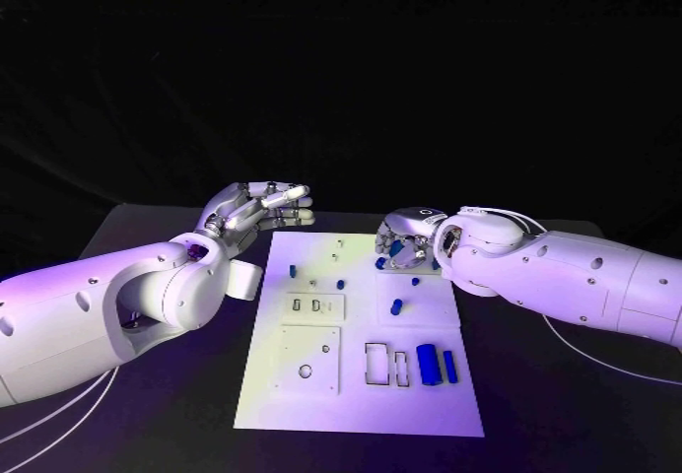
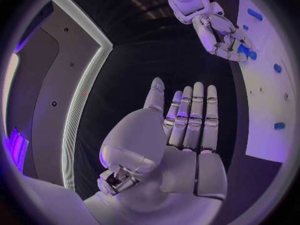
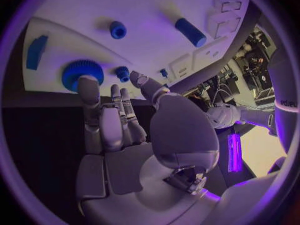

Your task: Assemble the parts on the task board

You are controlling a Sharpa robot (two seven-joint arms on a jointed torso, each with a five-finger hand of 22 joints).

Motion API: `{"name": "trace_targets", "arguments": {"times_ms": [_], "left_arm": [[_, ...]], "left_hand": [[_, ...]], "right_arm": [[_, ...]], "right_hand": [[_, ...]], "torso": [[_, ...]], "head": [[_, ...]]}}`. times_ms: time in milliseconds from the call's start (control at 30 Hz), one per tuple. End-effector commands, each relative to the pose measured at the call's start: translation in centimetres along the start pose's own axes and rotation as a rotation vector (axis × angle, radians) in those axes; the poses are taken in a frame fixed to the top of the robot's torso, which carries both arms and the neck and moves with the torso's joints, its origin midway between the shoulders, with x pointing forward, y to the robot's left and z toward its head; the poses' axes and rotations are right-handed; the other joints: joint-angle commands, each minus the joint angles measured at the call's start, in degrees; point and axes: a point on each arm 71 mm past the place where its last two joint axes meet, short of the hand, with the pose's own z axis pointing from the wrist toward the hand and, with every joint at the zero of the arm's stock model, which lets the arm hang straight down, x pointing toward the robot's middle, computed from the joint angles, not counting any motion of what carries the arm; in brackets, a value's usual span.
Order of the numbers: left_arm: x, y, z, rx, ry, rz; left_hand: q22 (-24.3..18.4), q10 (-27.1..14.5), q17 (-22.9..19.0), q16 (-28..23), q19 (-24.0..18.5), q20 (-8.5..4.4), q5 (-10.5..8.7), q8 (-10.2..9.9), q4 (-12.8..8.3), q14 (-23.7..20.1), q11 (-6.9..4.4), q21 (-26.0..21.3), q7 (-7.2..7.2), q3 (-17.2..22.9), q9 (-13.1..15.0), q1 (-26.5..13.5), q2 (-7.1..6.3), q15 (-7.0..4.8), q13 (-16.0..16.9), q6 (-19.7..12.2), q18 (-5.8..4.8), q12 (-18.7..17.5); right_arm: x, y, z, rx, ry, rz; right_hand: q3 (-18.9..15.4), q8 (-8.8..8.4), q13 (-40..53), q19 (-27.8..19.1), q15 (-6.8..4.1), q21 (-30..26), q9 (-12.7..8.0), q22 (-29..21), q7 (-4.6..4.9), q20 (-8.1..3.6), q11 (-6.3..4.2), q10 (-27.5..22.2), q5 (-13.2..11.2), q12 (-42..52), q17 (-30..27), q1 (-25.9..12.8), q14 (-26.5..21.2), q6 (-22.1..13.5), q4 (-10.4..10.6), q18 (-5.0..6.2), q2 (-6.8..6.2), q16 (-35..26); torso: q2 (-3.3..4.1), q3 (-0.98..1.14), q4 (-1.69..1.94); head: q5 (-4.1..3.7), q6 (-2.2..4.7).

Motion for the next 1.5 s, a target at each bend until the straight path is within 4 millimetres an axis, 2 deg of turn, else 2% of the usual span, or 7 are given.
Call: {"name": "trace_targets", "arguments": {"times_ms": [33, 300, 500, 700, 967, 1500], "left_arm": [[0.16, -0.24, 0.03, 0.014, 0.009, -0.007], [0.17, -0.26, 0.03, 0.014, 0.01, -0.008], [0.21, -0.29, 0.05, 0.014, 0.012, -0.008], [0.22, -0.31, 0.06, 0.014, 0.014, -0.009], [0.27, -0.33, 0.08, 0.014, 0.018, -0.01], [0.28, -0.34, 0.15, 0.015, 0.018, -0.01]], "left_hand": [[-0.1, -0.5, 0.1, -0.3, -0.1, 0.19, -0.22, -0.3, -0.1, -0.3, -0.05, -0.2, 0.24, -0.3, 0.1, 0.0, 0.7, 0.08, 0.0, -0.3, 0.7, -0.2], [-0.1, -0.7, 0.2, -0.4, -0.2, 0.22, -0.24, -0.3, -0.3, -0.3, -0.01, -0.2, 0.28, -0.5, 0.1, -0.1, 0.76, 0.1, 0.0, -0.4, 0.7, -0.2], [-0.1, -0.7, 0.2, -0.4, -0.2, 0.23, -0.25, -0.3, -0.3, -0.3, 0.01, -0.2, 0.3, -0.6, 0.1, -0.1, 0.8, 0.12, 0.0, -0.4, 0.7, -0.2], [-0.1, -0.8, 0.2, -0.4, -0.2, 0.23, -0.25, -0.3, -0.4, -0.3, 0.02, -0.2, 0.31, -0.7, 0.1, -0.1, 0.82, 0.12, 0.0, -0.4, 0.7, -0.2], [-0.2, -0.8, 0.3, -0.5, -0.2, 0.25, -0.22, -0.3, -0.5, -0.3, 0.03, -0.2, 0.31, -0.7, 0.1, -0.1, 0.9, 0.13, 0.0, -0.4, 0.7, -0.2], [-0.2, -1.0, 0.4, -0.5, -0.2, 0.27, -0.2, -0.4, -0.7, -0.4, 0.08, -0.3, 0.34, -0.9, 0.2, 0.0, 1.04, 0.16, 0.0, -0.5, 0.7, -0.2]], "right_arm": [[0.37, 0.14, 0.14, -0.001, 0.028, -0.016], [0.65, 0.16, 0.38, -0.002, 0.037, -0.012], [0.85, 0.16, 0.49, -0.002, 0.044, -0.01], [0.89, 0.1, 0.55, 0.001, 0.044, -0.009], [0.87, 0.12, 0.62, 0.005, 0.035, -0.008], [0.93, 0.21, 0.86, 0.022, 0.025, -0.019]], "right_hand": [[0.4, -0.04, -0.1, 0.0, 0.31, 0.6, 0.1, 0.5, 0.16, 0.25, -0.15, -0.3, 0.3, -0.1, 0.2, 0.1, 1.6, 0.4, 0.0, -1.05, 0.8, 0.5], [0.8, -0.02, -0.1, 0.0, 0.31, 1.1, 0.2, 1.1, 0.13, 0.27, -0.16, -0.1, 0.4, 0.0, 0.3, -0.1, 1.6, 0.6, 0.3, -1.1, 1.1, 0.8], [1.3, 0.06, -0.1, 0.2, 0.3, 2.0, 0.4, 2.3, 0.04, 0.3, -0.21, 0.1, 0.2, 0.0, 0.8, -0.2, 1.7, 0.8, 0.8, -1.22, 1.59, 1.4], [3.2, 0.45, -0.2, 0.0, 0.15, 3.4, 1.0, 4.0, -0.27, 0.23, -0.44, 1.1, -1.5, 0.1, 1.2, -0.1, 1.7, 1.4, 1.5, -1.32, 2.25, 2.2], [5.1, 1.22, -0.1, 0.2, -0.16, 4.8, 2.0, 5.9, -0.72, 0.07, -0.85, 2.8, -2.8, 0.3, 1.9, 0.1, 1.8, 2.3, 2.2, -1.49, 2.49, 3.2], [6.4, 1.53, -0.2, 0.2, -0.31, 5.7, 2.7, 7.1, -0.83, -0.1, -1.0, 3.3, -3.4, 0.1, 2.2, 0.5, 1.8, 2.2, 2.2, -1.61, 1.75, 3.7]], "torso": [[0.04, 0.01, 0.01], [0.14, -0.01, -0.06], [0.13, 0.0, -0.12], [0.15, -0.01, -0.15], [0.19, -0.01, -0.14], [0.33, -0.05, -0.1]], "head": [[0.13, -0.1], [0.4, 0.06], [0.47, -0.2], [0.42, -0.26], [0.44, -0.31], [0.37, -0.3]]}}
